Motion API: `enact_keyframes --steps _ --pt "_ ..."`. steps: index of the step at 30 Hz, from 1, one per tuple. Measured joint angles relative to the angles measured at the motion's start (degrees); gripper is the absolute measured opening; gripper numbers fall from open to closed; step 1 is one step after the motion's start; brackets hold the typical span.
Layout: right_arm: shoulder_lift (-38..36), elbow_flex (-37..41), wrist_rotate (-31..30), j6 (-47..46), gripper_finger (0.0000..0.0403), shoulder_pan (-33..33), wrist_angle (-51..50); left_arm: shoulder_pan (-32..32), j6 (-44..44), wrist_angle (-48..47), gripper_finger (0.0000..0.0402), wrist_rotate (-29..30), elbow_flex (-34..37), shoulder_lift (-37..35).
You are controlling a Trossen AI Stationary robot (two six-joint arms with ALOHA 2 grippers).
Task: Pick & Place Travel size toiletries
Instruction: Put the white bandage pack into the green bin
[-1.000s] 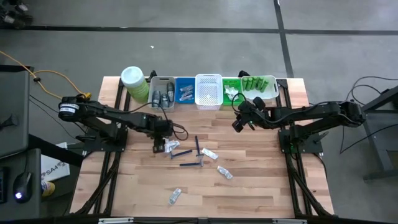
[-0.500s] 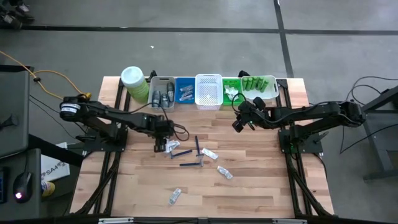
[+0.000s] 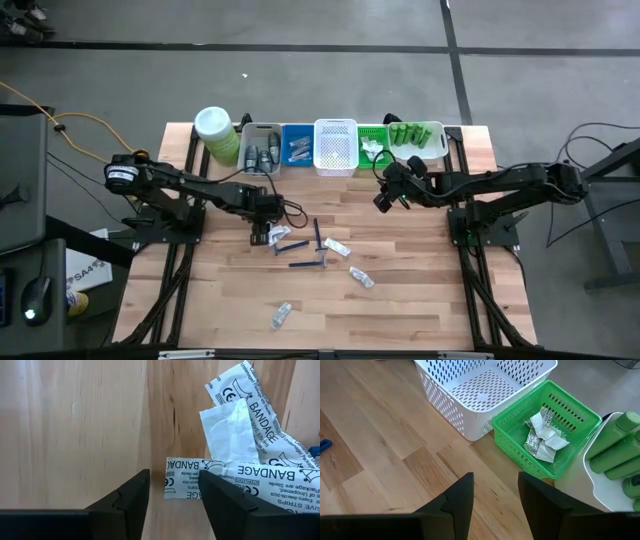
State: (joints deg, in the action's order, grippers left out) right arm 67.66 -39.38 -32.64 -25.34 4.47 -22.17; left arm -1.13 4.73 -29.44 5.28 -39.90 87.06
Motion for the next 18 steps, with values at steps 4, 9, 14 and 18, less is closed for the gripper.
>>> enact_keyframes --steps 4,9,14,18 --pt "0.0 0.0 0.0 -0.1 0.0148 0.0 0.0 0.0 0.0 0.0 0.0150 -0.1 0.0 0.1" --pt "0.0 0.0 0.1 -0.1 0.0148 0.0 0.0 0.0 0.2 0.0 0.0090 -1.1 0.1 0.1" --pt "0.0 0.0 1.0 -0.1 0.0148 0.0 0.0 0.0 0.2 0.0 0.0033 -0.7 0.1 0.2" --pt "0.0 0.0 1.2 -0.2 0.0148 0.0 0.0 0.0 0.2 -0.1 0.0005 -0.5 0.1 0.2"
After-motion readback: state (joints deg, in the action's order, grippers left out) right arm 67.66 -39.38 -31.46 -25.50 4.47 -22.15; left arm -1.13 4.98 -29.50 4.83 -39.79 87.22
